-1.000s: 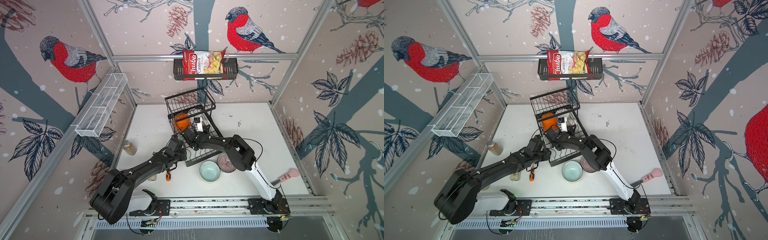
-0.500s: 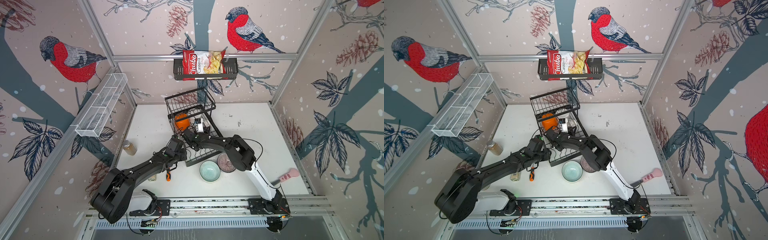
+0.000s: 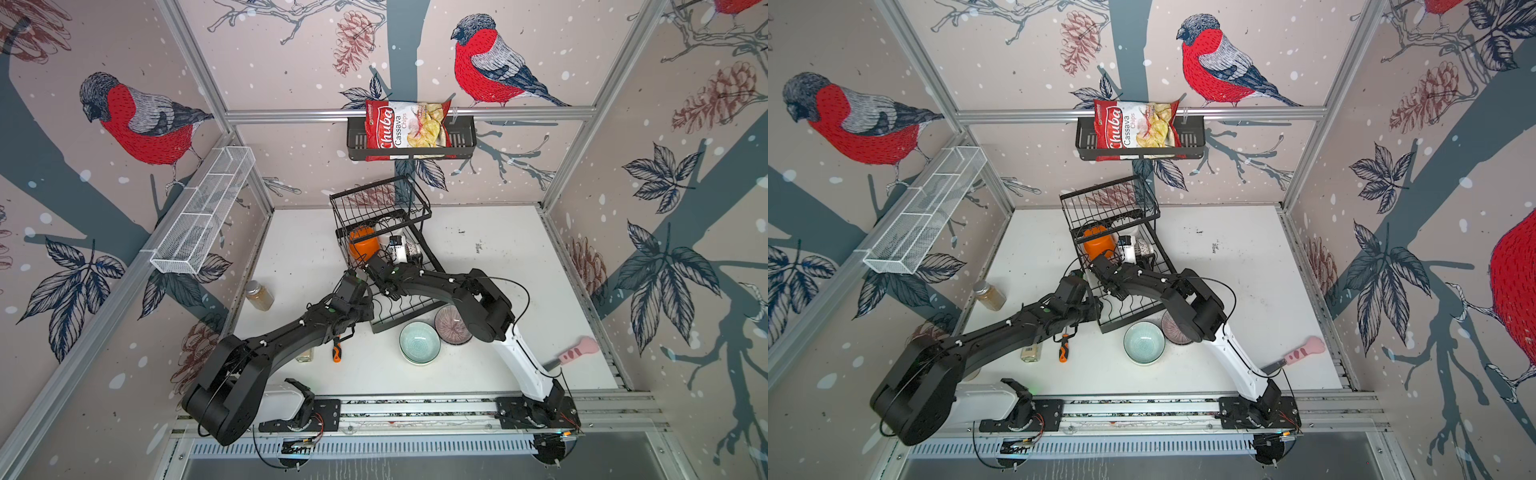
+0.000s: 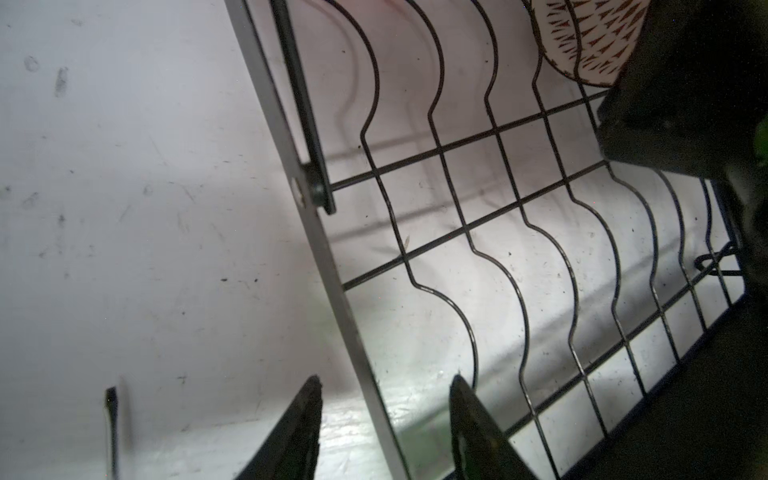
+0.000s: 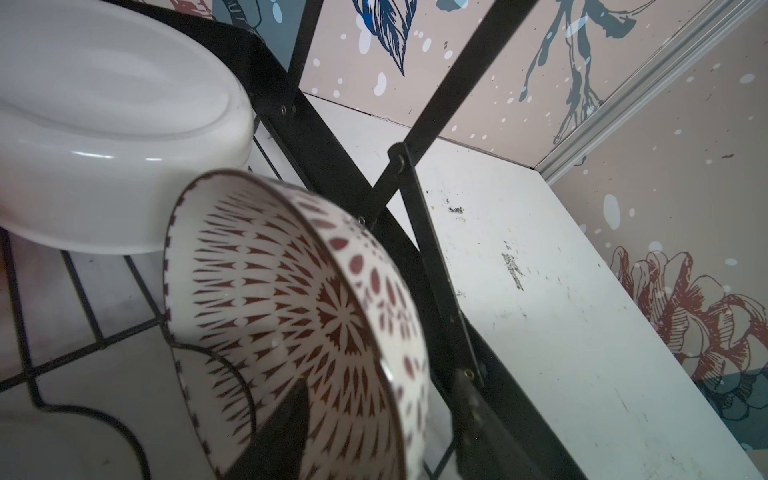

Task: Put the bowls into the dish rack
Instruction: 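Open the right gripper to release the red-patterned bowl upright in the rack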

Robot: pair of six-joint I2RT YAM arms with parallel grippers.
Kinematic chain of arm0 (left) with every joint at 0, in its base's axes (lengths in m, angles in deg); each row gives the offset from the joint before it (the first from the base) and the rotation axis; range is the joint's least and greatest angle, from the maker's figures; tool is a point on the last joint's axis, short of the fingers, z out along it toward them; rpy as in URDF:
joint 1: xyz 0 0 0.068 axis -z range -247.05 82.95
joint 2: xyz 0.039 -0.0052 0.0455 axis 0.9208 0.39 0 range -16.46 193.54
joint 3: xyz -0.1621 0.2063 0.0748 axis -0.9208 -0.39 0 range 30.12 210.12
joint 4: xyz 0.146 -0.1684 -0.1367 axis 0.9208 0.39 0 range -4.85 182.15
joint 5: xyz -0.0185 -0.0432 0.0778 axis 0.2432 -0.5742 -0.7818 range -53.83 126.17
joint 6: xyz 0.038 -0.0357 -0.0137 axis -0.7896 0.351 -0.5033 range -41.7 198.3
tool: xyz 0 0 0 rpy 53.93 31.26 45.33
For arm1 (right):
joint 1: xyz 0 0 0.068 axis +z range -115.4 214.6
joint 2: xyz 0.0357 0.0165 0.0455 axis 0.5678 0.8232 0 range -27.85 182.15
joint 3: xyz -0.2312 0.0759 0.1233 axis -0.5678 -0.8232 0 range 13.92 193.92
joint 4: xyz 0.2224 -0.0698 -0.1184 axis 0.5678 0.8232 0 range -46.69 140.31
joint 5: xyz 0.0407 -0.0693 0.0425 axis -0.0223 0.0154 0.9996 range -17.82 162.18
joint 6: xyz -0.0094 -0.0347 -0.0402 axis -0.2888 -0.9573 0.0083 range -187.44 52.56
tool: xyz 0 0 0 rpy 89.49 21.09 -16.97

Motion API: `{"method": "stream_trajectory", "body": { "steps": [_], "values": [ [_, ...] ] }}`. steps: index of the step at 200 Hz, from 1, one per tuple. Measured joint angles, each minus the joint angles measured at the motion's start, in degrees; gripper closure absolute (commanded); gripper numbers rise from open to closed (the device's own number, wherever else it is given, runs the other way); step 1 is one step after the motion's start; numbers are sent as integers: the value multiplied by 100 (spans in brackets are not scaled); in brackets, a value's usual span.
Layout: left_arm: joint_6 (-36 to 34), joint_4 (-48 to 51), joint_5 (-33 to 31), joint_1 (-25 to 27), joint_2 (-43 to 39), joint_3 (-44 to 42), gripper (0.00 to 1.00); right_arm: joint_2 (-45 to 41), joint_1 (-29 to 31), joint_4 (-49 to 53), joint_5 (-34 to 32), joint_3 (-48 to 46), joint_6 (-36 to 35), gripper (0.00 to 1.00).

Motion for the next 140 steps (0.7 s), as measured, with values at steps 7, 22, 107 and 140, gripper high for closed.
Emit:
{"method": "stream_trajectory", "body": {
  "steps": [7, 22, 107, 140],
  "values": [
    [0, 0, 0, 0, 0, 0, 51, -11, -4, -2, 17, -7, 2, 32],
    [0, 0, 0, 0, 0, 0, 51, -31, -28, -2, 35, -24, 0, 30],
    [0, 2, -2, -2, -4, 0, 51, -431, -44, -140, 203, -389, -22, 8],
    [0, 2, -4, -2, -4, 0, 51, -772, -35, -409, 431, -763, -131, 5]
  ]
}}
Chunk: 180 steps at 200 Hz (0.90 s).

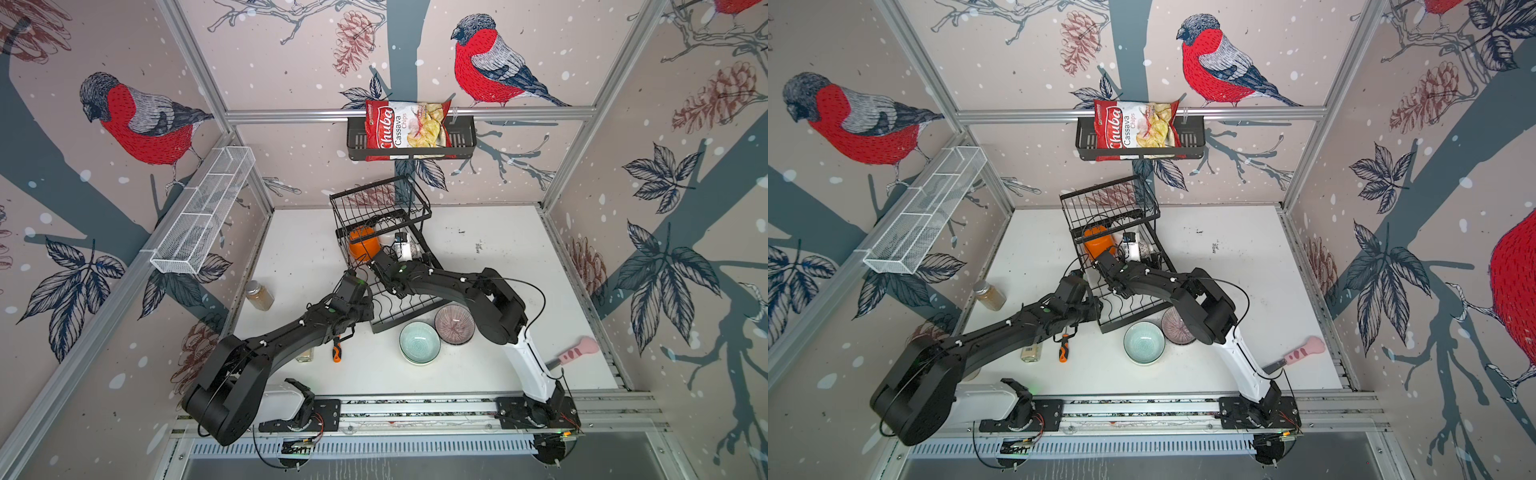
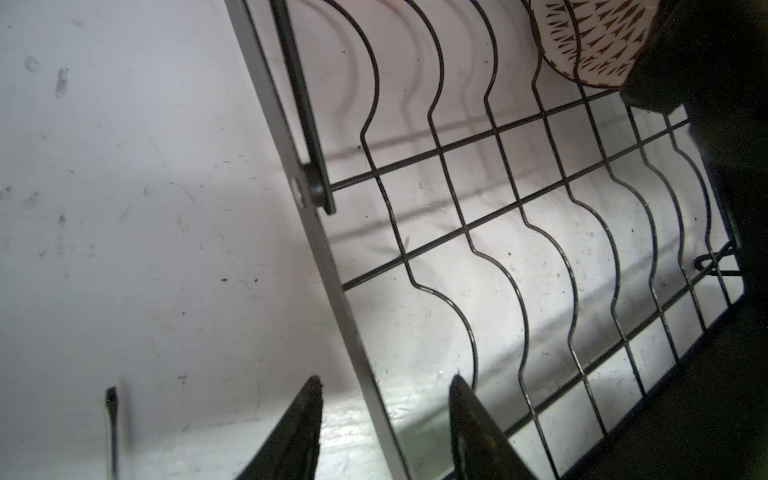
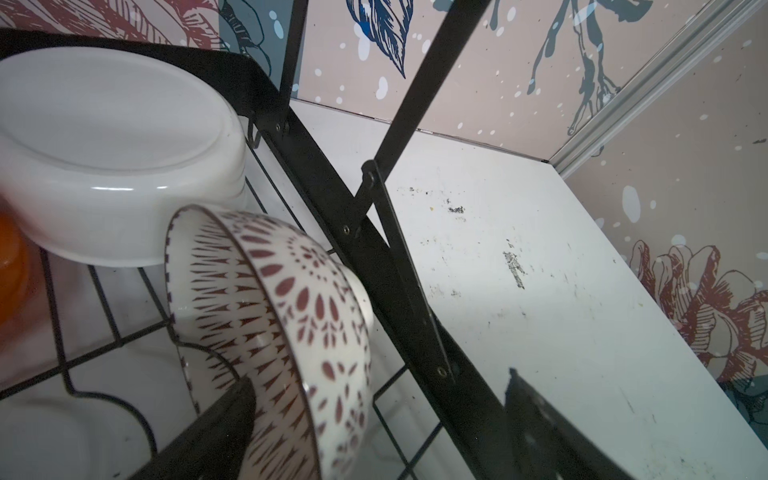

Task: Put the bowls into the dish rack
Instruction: 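Open the right gripper to release the red-patterned bowl upright in the rack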

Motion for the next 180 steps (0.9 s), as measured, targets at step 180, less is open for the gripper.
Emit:
{"method": "stream_trajectory", "body": {
  "steps": [180],
  "values": [
    [-2, 284, -162, -9, -160, 105, 49, -2844, 4, -1392, 2059, -2811, -494, 1]
  ]
}}
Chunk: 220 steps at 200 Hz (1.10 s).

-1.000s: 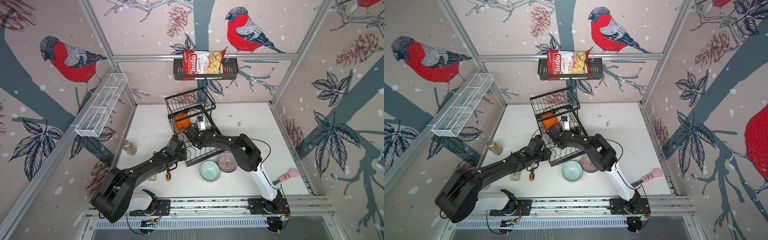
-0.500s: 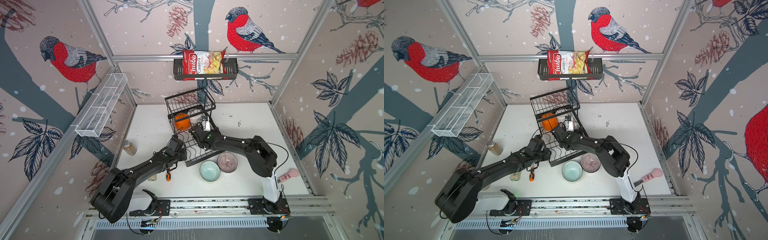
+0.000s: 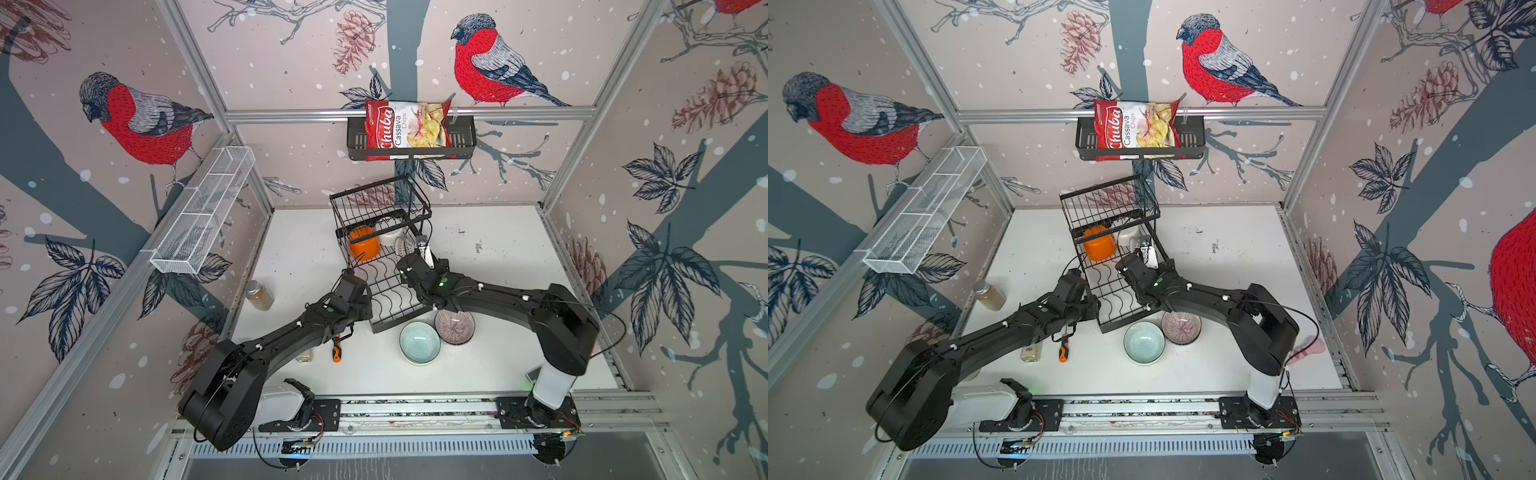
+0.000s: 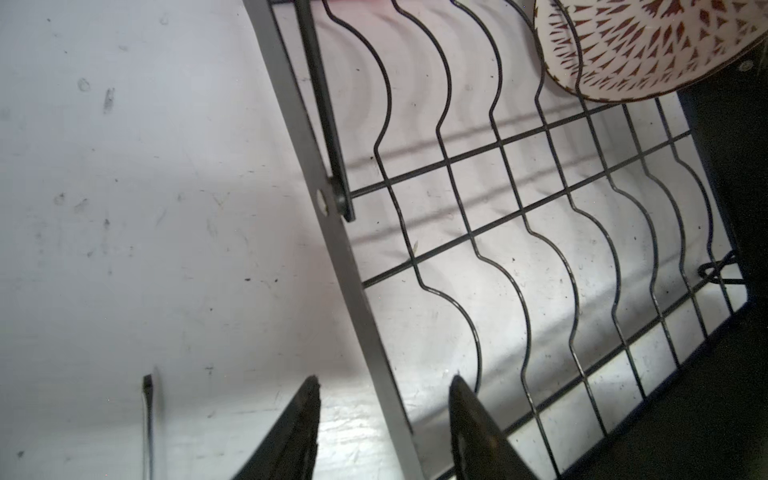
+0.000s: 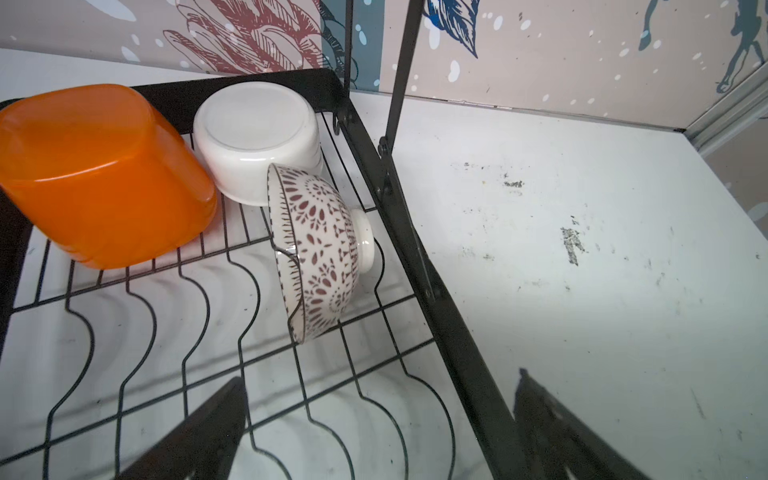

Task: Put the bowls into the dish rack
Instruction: 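Withdraw the right gripper from the rack toward the striped pink bowl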

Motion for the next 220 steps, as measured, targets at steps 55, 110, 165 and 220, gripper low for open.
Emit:
{"method": "stream_trajectory", "body": {
  "steps": [55, 110, 165, 220],
  "values": [
    [2, 275, -28, 0, -116, 162, 45, -931, -50, 404, 476, -409, 33, 0],
    [4, 680, -323, 0, -466, 409, 33, -1574, -431, 1115, 1169, -664, 55, 0],
    [-85, 977, -402, -2, -988, 629, 16, -2173, -885, 1447, 1947, -964, 52, 0],
    [-103, 1054, 173, 107, -1392, 647, 7, -2402, -1187, 1847, 2310, -1178, 52, 2]
  ]
}}
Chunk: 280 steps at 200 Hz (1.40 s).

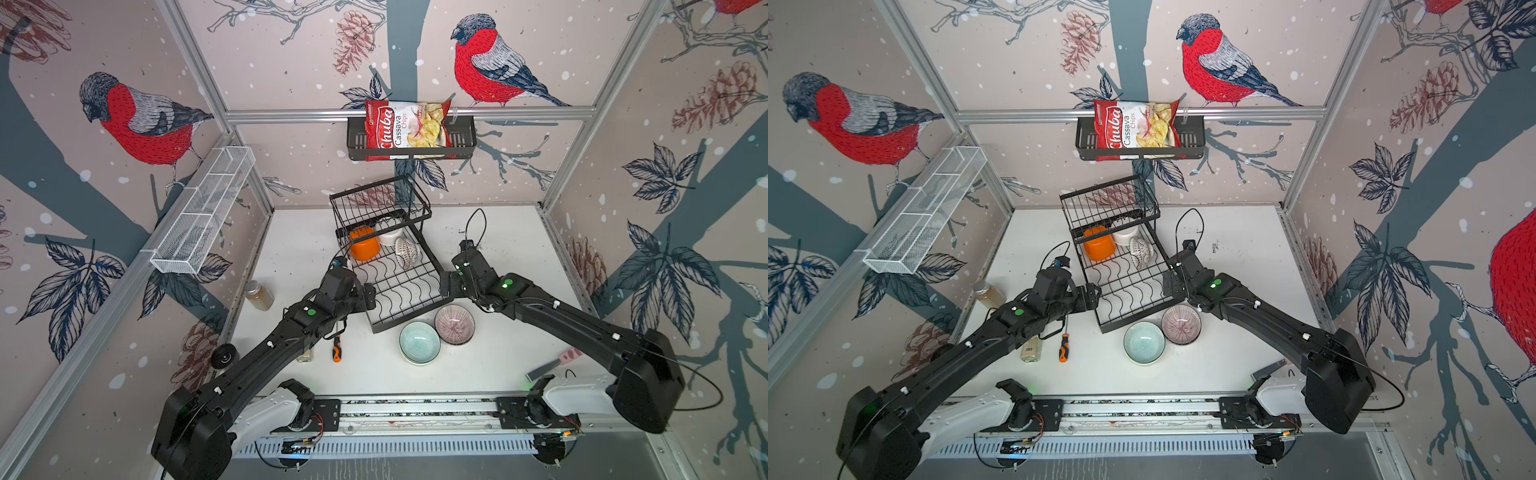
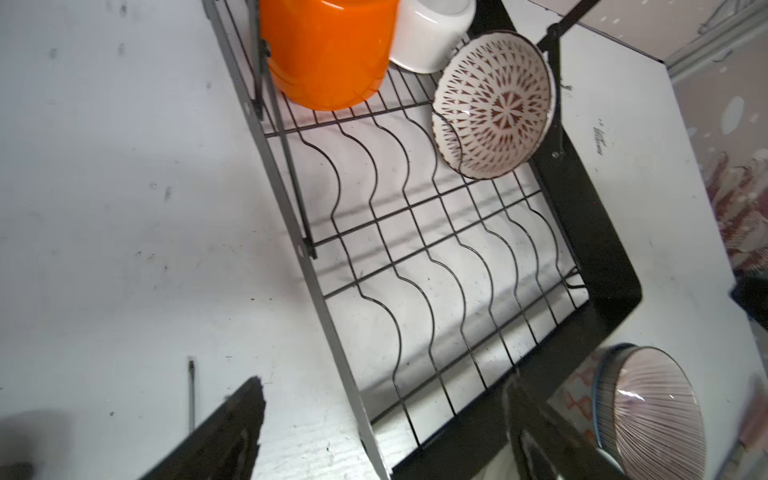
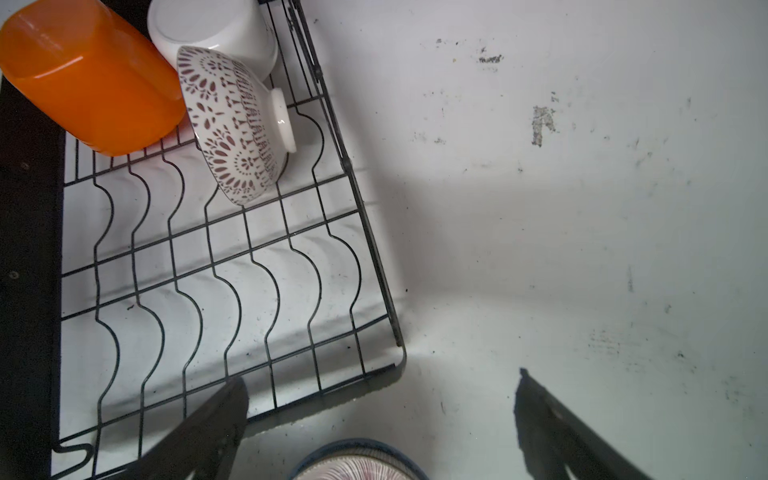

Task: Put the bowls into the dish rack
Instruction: 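Withdraw the right gripper from the rack toward the striped pink bowl, then grasp the striped pink bowl's rim with the right gripper and lift it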

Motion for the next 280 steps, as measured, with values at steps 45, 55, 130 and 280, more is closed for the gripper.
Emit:
{"method": "stream_trajectory", "body": {
  "steps": [45, 55, 130, 280],
  "values": [
    [13, 39, 116, 667, 7, 260, 6, -79, -203, 258, 258, -184, 2, 13],
    [28, 28, 125, 745, 26, 264, 7, -81, -223, 304, 341, -214, 2, 17],
    [155, -404, 442, 979, 256, 127, 7, -122, -256, 684, 610, -479, 37, 41],
    [146, -575, 461, 994, 487, 81, 7, -20, -273, 553, 953, -1093, 295, 73]
  ]
}}
